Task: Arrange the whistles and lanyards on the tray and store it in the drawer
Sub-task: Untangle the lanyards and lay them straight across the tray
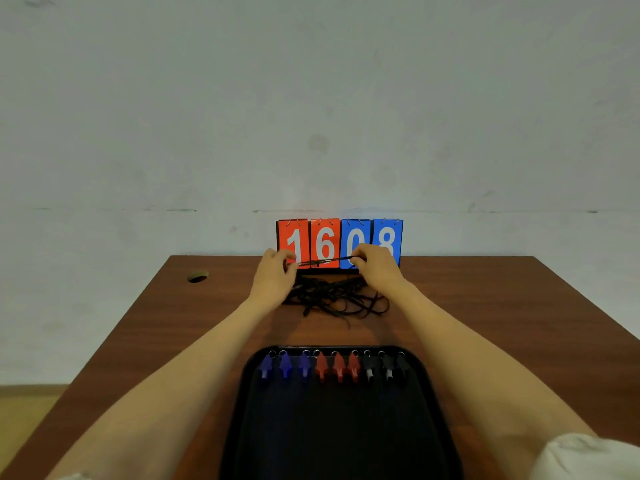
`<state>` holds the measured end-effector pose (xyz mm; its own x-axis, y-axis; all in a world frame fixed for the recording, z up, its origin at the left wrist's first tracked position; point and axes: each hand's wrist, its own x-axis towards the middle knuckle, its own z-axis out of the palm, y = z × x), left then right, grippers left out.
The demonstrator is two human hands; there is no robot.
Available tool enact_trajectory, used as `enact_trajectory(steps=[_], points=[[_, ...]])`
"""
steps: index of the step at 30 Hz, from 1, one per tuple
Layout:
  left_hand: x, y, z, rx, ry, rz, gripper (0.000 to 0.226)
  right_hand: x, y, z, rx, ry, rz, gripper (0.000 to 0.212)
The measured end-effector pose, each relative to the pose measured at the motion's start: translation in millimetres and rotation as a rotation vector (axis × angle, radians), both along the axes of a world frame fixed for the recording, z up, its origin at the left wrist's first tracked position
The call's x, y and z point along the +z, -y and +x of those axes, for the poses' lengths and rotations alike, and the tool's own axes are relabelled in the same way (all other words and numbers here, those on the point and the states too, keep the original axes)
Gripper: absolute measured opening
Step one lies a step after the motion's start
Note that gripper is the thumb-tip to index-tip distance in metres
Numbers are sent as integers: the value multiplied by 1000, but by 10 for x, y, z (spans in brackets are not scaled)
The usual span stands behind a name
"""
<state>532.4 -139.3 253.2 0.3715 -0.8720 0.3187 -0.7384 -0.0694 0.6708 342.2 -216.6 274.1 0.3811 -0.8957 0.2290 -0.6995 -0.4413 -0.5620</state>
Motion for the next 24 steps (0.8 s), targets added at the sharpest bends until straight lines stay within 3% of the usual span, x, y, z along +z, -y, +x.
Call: enact_trajectory(steps=[2,4,9,12,15,20,24], points=[[-100,7,-3,-24,144,76,30,71,-13,-7,4,-14,-69,18],[-129,6,-47,-17,171,44,32,168,-27,-7,-3,-49,-153,18],[75,38,-44,122,-6,-60,29,358,63,-178,-69,-207,-218,18],[223,-26,-22,-7,-251,-94,26,370,118,-323,-100,-232,-90,22],[391,-118,-132,-140,-397,-81,26,392,9,-322,-9,-111,53,49],[624,-156,-426,-172,-205,-109,25,647,-305,-56,116,162,49,24],[796,-203,-526,-205,-148,-177,26,872,-422,81,153,313,180,41]])
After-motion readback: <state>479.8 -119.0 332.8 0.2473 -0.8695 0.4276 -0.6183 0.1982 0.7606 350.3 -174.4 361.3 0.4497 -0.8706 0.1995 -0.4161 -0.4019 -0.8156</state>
